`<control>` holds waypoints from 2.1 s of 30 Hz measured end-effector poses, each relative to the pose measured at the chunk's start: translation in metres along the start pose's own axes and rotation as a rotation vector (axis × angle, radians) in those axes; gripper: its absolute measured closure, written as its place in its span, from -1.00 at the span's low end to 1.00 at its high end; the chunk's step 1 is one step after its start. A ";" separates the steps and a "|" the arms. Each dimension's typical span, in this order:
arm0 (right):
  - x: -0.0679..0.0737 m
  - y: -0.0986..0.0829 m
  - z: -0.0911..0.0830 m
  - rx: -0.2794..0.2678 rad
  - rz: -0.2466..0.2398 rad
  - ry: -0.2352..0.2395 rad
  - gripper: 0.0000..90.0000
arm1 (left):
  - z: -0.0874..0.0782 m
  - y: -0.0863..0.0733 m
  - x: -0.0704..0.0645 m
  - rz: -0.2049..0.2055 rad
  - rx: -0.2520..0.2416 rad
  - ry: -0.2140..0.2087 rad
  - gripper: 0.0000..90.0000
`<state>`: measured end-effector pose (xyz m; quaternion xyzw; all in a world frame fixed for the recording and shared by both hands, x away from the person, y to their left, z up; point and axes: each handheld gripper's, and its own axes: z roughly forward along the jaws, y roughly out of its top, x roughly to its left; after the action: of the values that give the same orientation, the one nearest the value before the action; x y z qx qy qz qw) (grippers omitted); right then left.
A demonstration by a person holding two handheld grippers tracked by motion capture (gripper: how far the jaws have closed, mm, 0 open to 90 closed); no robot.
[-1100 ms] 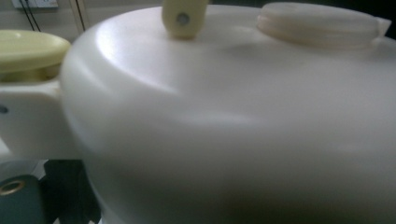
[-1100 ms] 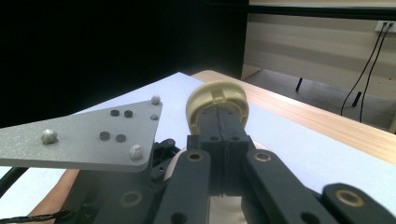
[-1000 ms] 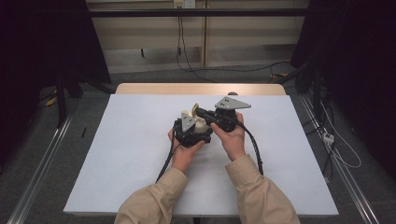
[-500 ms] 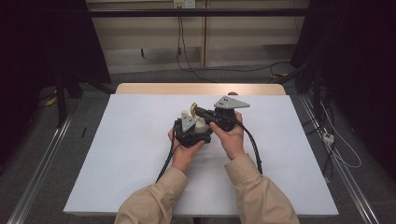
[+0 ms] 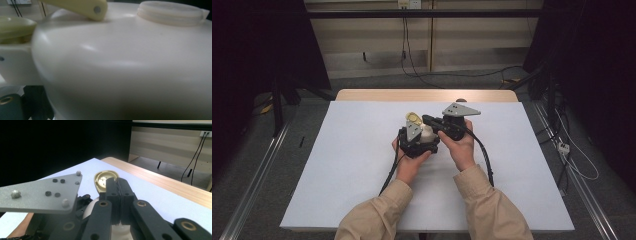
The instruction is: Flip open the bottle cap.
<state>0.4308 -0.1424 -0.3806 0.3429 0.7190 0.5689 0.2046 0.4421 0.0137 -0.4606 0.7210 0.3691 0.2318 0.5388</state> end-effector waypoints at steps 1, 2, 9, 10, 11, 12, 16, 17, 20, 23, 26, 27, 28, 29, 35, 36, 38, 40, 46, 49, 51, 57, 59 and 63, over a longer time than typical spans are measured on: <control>-0.001 0.000 -0.001 0.001 0.006 -0.002 0.97 | 0.000 0.000 0.000 -0.001 0.001 -0.001 -0.89; -0.001 -0.001 -0.002 0.002 0.007 -0.003 0.96 | 0.000 0.000 0.000 -0.006 0.000 0.000 -0.89; -0.006 -0.005 -0.014 0.006 0.005 -0.020 0.84 | -0.002 0.000 0.001 0.007 0.013 -0.011 -0.90; -0.007 -0.005 -0.016 0.003 0.009 -0.023 0.82 | -0.002 0.000 0.001 0.009 0.016 -0.013 -0.90; -0.007 -0.006 -0.018 0.006 0.011 -0.021 0.80 | -0.003 0.001 0.002 0.020 0.020 -0.014 -0.90; -0.008 -0.007 -0.020 0.007 0.009 -0.026 0.76 | -0.003 0.001 0.002 0.020 0.023 -0.017 -0.90; -0.007 -0.010 -0.029 0.014 0.003 -0.039 0.62 | -0.004 0.001 0.002 0.018 0.031 -0.025 -0.90; -0.006 -0.010 -0.031 0.015 0.002 -0.038 0.59 | -0.004 0.001 0.003 0.015 0.037 -0.026 -0.91; -0.005 -0.014 -0.039 0.020 -0.004 -0.039 0.40 | -0.004 0.000 0.003 -0.001 0.047 -0.027 -0.92; -0.003 -0.019 -0.046 0.030 -0.009 -0.037 0.20 | -0.005 0.000 0.003 0.006 0.055 -0.031 -0.92; -0.004 -0.024 -0.052 0.026 0.012 -0.035 -0.04 | -0.006 0.001 0.003 0.001 0.066 -0.034 -0.92; -0.004 -0.026 -0.054 0.020 0.027 -0.032 -0.15 | -0.006 0.001 0.003 0.002 0.069 -0.034 -0.92; -0.005 -0.027 -0.056 0.016 0.043 -0.033 -0.24 | -0.006 0.001 0.003 0.002 0.069 -0.033 -0.92; -0.005 -0.028 -0.057 0.014 0.049 -0.029 -0.28 | -0.006 0.000 0.003 -0.001 0.070 -0.033 -0.92; 0.001 -0.038 -0.065 0.016 0.037 -0.054 -0.54 | -0.008 0.000 0.005 -0.007 0.097 -0.052 -0.93; 0.002 -0.040 -0.066 0.022 0.040 -0.057 -0.57 | -0.008 0.000 0.005 -0.014 0.096 -0.054 -0.93; 0.004 -0.045 -0.070 0.029 0.047 -0.066 -0.61 | -0.008 -0.001 0.005 -0.025 0.101 -0.061 -0.93; 0.005 -0.048 -0.073 0.031 0.044 -0.074 -0.62 | -0.009 -0.001 0.005 -0.016 0.110 -0.062 -0.93; 0.010 -0.057 -0.089 0.042 0.037 -0.088 -0.62 | -0.010 -0.001 0.004 -0.009 0.118 -0.068 -0.93; 0.008 -0.059 -0.096 0.030 0.050 -0.092 -0.62 | -0.011 -0.002 0.005 0.007 0.135 -0.066 -0.93; 0.007 -0.061 -0.100 0.030 0.057 -0.098 -0.63 | -0.011 -0.003 0.004 0.033 0.168 -0.059 -0.93; 0.006 -0.067 -0.107 0.029 0.049 -0.108 -0.67 | -0.018 -0.004 0.006 0.043 0.200 -0.073 -0.90; 0.007 -0.069 -0.108 0.036 0.045 -0.112 -0.68 | -0.020 -0.005 0.007 0.027 0.215 -0.079 -0.90; 0.007 -0.076 -0.112 0.050 0.047 -0.110 -0.70 | -0.030 -0.007 0.009 0.035 0.218 -0.097 -0.87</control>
<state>0.3302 -0.2219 -0.4223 0.3957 0.7122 0.5358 0.2218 0.4241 0.0398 -0.4585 0.7921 0.3530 0.1646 0.4701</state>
